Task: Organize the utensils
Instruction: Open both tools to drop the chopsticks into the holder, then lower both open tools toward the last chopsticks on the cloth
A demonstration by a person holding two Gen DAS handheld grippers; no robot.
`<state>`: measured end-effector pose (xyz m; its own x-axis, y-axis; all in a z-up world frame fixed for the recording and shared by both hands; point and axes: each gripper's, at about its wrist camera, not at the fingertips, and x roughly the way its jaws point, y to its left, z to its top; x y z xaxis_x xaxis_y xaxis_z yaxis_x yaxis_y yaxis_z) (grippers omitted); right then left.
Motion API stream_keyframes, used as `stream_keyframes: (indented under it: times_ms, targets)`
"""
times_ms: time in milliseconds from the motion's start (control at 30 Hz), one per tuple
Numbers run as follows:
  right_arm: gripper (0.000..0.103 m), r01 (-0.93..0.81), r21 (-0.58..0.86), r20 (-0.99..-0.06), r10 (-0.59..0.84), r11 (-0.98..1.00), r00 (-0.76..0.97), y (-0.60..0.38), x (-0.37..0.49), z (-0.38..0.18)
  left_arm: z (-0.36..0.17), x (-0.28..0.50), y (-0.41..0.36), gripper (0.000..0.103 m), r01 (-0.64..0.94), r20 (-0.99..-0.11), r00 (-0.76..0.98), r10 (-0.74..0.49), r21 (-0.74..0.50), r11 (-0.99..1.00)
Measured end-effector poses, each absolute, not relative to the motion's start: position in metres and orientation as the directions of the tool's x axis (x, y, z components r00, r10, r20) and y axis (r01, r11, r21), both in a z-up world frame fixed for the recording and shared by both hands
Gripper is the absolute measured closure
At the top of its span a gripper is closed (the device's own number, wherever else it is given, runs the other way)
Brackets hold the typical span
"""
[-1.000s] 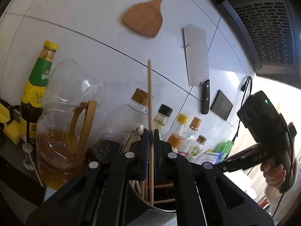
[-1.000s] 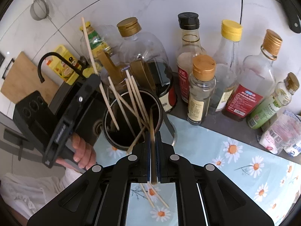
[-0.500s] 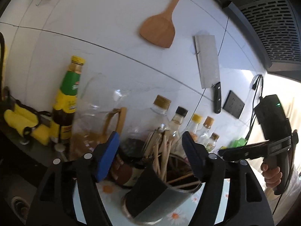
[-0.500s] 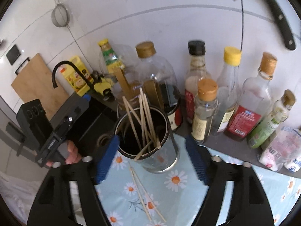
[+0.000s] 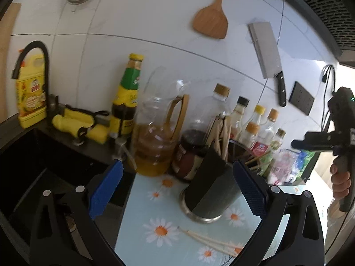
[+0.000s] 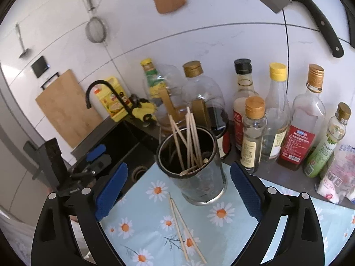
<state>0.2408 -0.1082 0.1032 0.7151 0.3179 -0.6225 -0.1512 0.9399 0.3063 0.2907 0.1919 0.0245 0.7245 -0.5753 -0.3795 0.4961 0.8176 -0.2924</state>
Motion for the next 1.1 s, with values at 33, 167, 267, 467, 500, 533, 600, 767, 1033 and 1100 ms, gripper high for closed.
stream_keyframes:
  times_ms: [33,167,267,467,500,533,600,767,1033,1100]
  targets:
    - [0.011,-0.160,0.306,-0.615,0.323,0.938,0.719,-0.108,0.239,0.104,0.022,0.287,0.192,0.006,0.481,-0.399,0.728,-0.558,-0.283,0.830]
    - [0.009,-0.236,0.297,-0.565,0.369,0.925,0.738,-0.109,0.226,0.108,0.015,0.275,0.191,0.006,0.434,-0.448,0.743,-0.498,-0.244,0.867]
    - [0.008,-0.281,0.266,-0.530,0.384,0.922,0.756,-0.109,0.217,0.109,0.008,0.265,0.188,0.006,0.392,-0.477,0.753,-0.453,-0.228,0.892]
    - [0.008,-0.356,0.303,-0.506,0.465,0.884,0.726,-0.120,0.207,0.093,-0.009,0.248,0.168,0.006,0.342,-0.554,0.738,-0.386,-0.186,0.921]
    - [0.008,-0.376,0.328,-0.501,0.497,0.867,0.709,-0.123,0.207,0.087,-0.012,0.245,0.163,0.006,0.336,-0.565,0.736,-0.374,-0.176,0.925]
    - [0.008,-0.387,0.351,-0.496,0.520,0.853,0.695,-0.127,0.207,0.081,-0.017,0.240,0.157,0.006,0.329,-0.577,0.732,-0.362,-0.165,0.930]
    - [0.008,-0.387,0.387,-0.498,0.543,0.837,0.676,-0.133,0.208,0.071,-0.024,0.233,0.149,0.006,0.317,-0.591,0.725,-0.352,-0.167,0.934]
    - [0.008,-0.360,0.369,-0.473,0.507,0.857,0.721,-0.145,0.199,0.047,-0.043,0.219,0.133,0.006,0.247,-0.638,0.715,-0.286,-0.153,0.957]
    - [0.008,-0.338,0.211,-0.598,0.395,0.917,0.697,-0.141,0.205,0.005,-0.065,0.200,0.128,0.006,0.103,-0.679,0.709,-0.188,-0.165,0.981]
    - [0.008,-0.336,0.204,-0.631,0.386,0.919,0.672,-0.139,0.209,-0.006,-0.069,0.197,0.128,0.006,0.075,-0.693,0.700,-0.171,-0.166,0.983]
